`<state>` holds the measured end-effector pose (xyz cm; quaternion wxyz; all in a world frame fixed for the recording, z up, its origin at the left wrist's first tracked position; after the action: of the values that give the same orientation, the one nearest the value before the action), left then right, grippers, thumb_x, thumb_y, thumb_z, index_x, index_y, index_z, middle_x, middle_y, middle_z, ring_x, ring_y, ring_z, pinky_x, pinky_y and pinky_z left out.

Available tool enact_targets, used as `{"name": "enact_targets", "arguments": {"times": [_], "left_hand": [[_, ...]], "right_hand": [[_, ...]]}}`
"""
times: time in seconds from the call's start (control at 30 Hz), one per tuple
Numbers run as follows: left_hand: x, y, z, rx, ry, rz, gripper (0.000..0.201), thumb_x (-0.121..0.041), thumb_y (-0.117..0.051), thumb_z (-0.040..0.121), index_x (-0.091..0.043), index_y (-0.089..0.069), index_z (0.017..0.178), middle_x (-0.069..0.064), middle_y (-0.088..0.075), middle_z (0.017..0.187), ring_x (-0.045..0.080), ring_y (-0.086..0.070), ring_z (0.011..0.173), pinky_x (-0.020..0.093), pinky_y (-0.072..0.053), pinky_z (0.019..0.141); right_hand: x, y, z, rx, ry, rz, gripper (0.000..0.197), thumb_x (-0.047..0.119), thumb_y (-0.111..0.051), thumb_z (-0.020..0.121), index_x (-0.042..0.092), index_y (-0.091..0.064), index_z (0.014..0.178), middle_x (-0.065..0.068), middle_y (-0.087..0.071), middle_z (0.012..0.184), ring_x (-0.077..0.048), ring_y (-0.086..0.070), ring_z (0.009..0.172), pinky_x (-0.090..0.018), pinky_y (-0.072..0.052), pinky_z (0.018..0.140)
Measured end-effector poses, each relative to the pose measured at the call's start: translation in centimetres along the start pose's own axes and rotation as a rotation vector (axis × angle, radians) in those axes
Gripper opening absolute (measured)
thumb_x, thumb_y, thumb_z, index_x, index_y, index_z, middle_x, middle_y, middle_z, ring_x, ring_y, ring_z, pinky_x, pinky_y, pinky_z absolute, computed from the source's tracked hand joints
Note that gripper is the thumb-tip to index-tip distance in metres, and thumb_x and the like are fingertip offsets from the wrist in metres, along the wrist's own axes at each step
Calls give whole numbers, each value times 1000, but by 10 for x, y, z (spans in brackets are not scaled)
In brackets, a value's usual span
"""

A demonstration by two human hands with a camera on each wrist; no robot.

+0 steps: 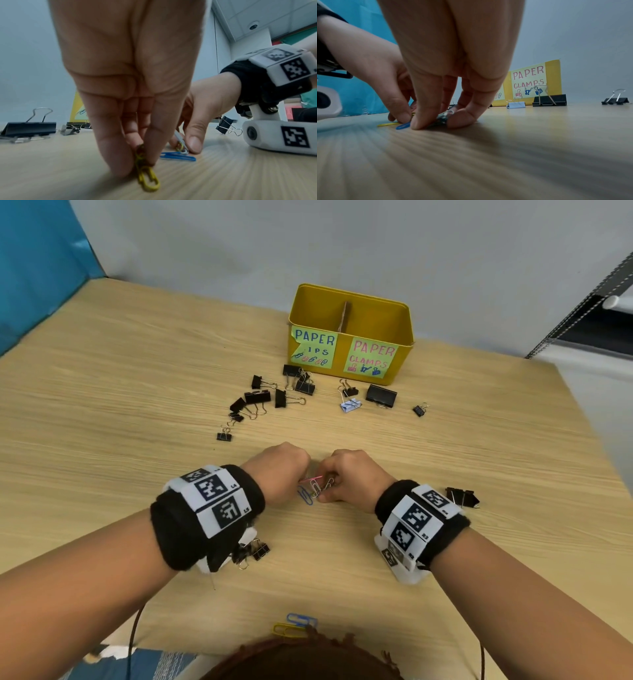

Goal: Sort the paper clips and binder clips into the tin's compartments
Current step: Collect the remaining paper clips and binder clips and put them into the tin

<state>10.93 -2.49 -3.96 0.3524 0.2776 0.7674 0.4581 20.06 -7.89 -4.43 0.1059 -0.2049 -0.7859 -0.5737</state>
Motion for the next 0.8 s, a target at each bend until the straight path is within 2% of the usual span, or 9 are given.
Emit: {"name": "enact_targets", "arguments": {"times": [0.17,0.23,0.4,0.47,0.53,0.57,0.63,0.7,0.8], "left_hand": [[9,3,2,-24,-9,-63,20,0,-52,81,-10,-66,91,3,-55,81,26,-62,88,27,-41,68],[13,8,2,-37,-8,-92,22,0,-51,82,-10,-69,90,2,-55,80,24,-60,85,26,-42,68],[31,29,5,-71,52,-268,17,3,-59,78,-6,-71,86,-10,-49,60,7,-49,60,22,-41,65],[39,41,10,-72,83,-400,17,5,-63,76,-11,-69,74,-9,-54,59,3,-52,55,19,-48,58],[47,58,19,-107,99,-550,29,8,-65,76,-18,-62,62,-3,-59,59,6,-57,51,13,-50,49],[51,70,25,-149,106,-600,30,7,-66,75,-19,-62,63,-2,-61,61,7,-58,51,12,-50,47],[55,96,39,-253,120,-679,18,6,-68,75,-12,-67,75,0,-63,64,9,-60,53,14,-51,47],[58,124,57,-363,119,-719,19,5,-69,75,-3,-69,93,2,-64,67,12,-61,55,22,-56,56],[59,160,86,-514,119,-716,24,4,-70,74,0,-69,97,7,-66,72,19,-64,61,37,-60,72]], "right_hand": [[-6,3,4,4,5,35,19,19,-70,79,9,-68,95,3,-55,88,-10,-47,84,-14,-33,61],[-10,4,7,10,-2,51,17,19,-70,79,9,-68,93,3,-55,87,-11,-48,83,-11,-32,59],[-20,26,13,-5,-56,230,11,18,-69,80,10,-67,87,0,-58,79,-12,-52,76,-21,-42,68],[-22,44,17,-48,-57,312,17,17,-68,81,2,-66,88,-3,-59,75,-13,-53,70,-25,-46,68],[-20,67,25,-98,-53,377,12,16,-67,82,5,-64,78,-1,-56,67,-12,-50,61,-23,-46,62],[-18,82,32,-123,-48,420,11,15,-66,82,11,-62,73,0,-55,65,-10,-49,59,-21,-46,59],[-13,111,45,-193,-16,524,18,10,-64,84,16,-57,68,-2,-52,65,-10,-47,56,-16,-47,50],[-10,142,63,-300,3,592,19,9,-64,84,16,-57,68,-5,-51,67,-11,-46,52,-14,-45,45],[-13,178,99,-455,-27,651,21,9,-66,83,16,-57,65,-3,-54,65,-7,-47,44,-16,-44,42]]}}
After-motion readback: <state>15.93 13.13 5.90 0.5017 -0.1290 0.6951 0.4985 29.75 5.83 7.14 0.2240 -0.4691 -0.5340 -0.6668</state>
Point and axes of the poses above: each hand's wrist, its own z-axis towards the middle knuckle, its own y-axis out of the back of the hand, x = y × z, the point moved 5 cm from there along z, towards the middle knuckle
